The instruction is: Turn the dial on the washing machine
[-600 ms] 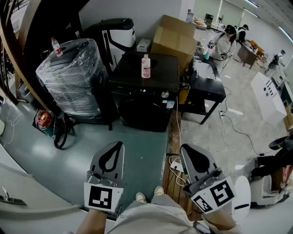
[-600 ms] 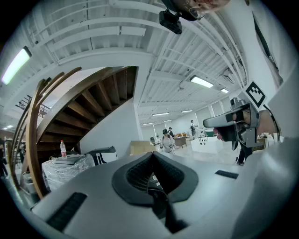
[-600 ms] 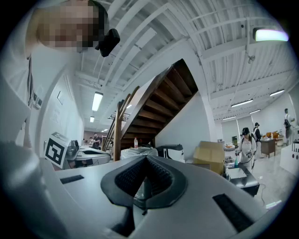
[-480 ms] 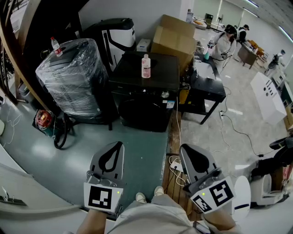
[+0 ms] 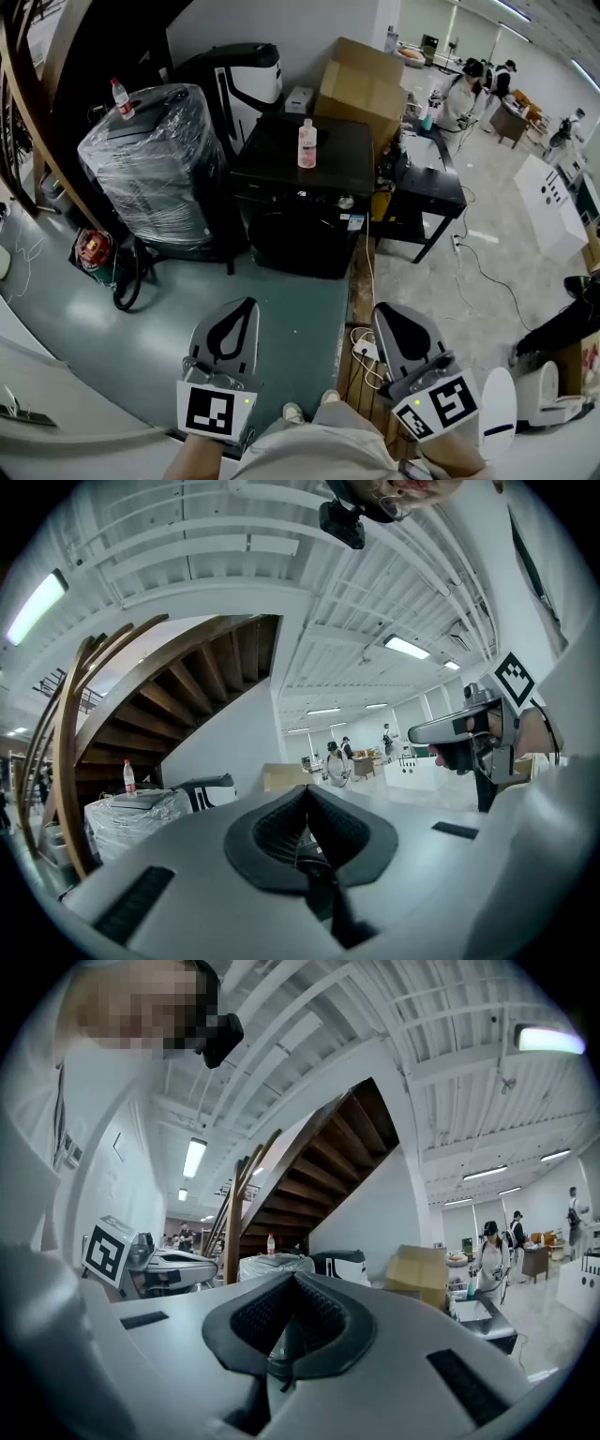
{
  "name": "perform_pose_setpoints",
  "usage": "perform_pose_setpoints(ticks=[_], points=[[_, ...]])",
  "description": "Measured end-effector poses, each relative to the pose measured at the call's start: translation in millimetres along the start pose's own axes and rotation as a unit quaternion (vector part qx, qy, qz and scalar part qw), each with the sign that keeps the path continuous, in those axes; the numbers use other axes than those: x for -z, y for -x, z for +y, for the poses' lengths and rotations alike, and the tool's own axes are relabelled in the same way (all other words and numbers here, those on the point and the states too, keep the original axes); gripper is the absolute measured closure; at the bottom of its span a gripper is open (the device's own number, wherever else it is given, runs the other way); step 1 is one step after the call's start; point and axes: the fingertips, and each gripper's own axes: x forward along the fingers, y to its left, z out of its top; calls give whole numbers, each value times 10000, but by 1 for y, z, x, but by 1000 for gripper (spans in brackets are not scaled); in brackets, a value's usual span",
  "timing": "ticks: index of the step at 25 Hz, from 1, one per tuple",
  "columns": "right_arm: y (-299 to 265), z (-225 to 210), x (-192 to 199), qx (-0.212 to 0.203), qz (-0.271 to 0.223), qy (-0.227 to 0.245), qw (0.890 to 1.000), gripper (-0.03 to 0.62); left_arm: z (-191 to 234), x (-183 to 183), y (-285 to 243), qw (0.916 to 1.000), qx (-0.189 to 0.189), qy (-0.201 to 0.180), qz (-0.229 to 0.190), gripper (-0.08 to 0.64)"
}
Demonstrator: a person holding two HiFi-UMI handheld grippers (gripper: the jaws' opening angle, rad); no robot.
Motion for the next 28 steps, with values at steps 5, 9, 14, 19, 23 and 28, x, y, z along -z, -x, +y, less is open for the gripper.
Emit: perform_pose_setpoints(ticks=[5, 9, 14, 19, 23, 28], points=[[-2, 5, 6, 192, -30, -48, 9998, 563, 9, 6, 7, 9999, 13, 105, 51, 541], [-11, 0, 15, 345, 47, -108, 9993, 376, 18, 8, 1, 9999, -4, 110, 42, 541], [-25, -20, 21, 514, 124, -50, 9986, 334, 23, 12, -21, 9999, 41, 41, 92, 541], [-42, -49, 35, 627, 221, -109, 9977, 333, 23, 21, -57, 9997, 159, -45, 163, 541], [-68, -82, 53, 704, 371, -140, 9967, 331, 26, 36, -96, 9993, 202, -19, 301, 541], [-116, -133, 83, 768, 607, -165, 9951, 331, 34, 60, -155, 9986, 177, 34, 488, 541]])
